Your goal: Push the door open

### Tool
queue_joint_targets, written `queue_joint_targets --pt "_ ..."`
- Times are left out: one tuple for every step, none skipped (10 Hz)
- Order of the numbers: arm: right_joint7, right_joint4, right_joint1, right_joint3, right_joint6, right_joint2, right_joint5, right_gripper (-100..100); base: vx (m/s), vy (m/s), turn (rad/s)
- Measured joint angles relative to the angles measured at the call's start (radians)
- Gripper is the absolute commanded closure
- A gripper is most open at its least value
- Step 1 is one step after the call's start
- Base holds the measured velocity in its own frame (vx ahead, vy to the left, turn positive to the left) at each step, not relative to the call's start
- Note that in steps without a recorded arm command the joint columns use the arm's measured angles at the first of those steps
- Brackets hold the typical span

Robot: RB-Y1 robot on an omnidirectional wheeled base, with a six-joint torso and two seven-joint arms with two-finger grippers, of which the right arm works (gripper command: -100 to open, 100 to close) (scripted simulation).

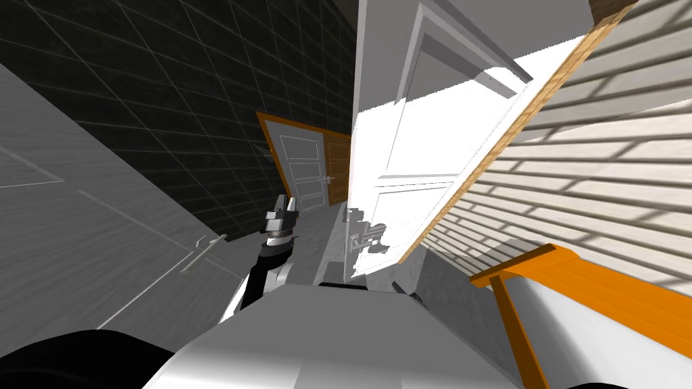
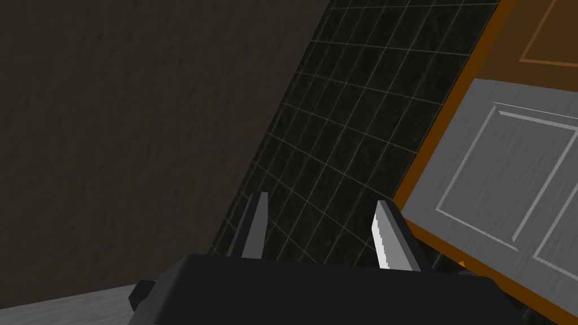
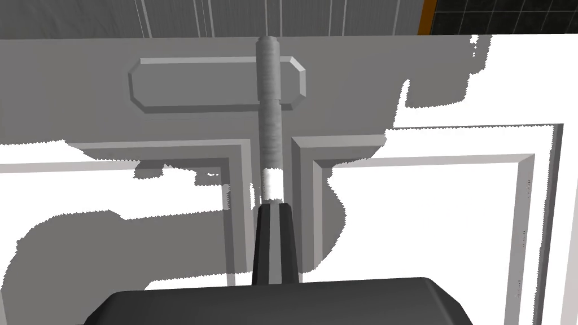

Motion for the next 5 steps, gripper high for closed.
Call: queue_joint_targets --pt "0.0 0.0 0.0 0.0 0.0 0.0 0.0 100 0.0 0.0 0.0" --pt "0.0 0.0 0.0 0.0 0.0 0.0 0.0 -100 0.02 0.081 -0.13" --pt "0.003 0.011 -0.005 -0.008 0.015 -0.003 -0.012 -100 0.04 0.171 -0.142" --pt "0.003 0.005 0.002 -0.016 0.037 0.0 -0.027 -100 0.054 0.196 -0.117" --pt "0.005 0.006 0.006 -0.025 0.059 0.003 -0.042 -100 0.042 0.206 -0.08"
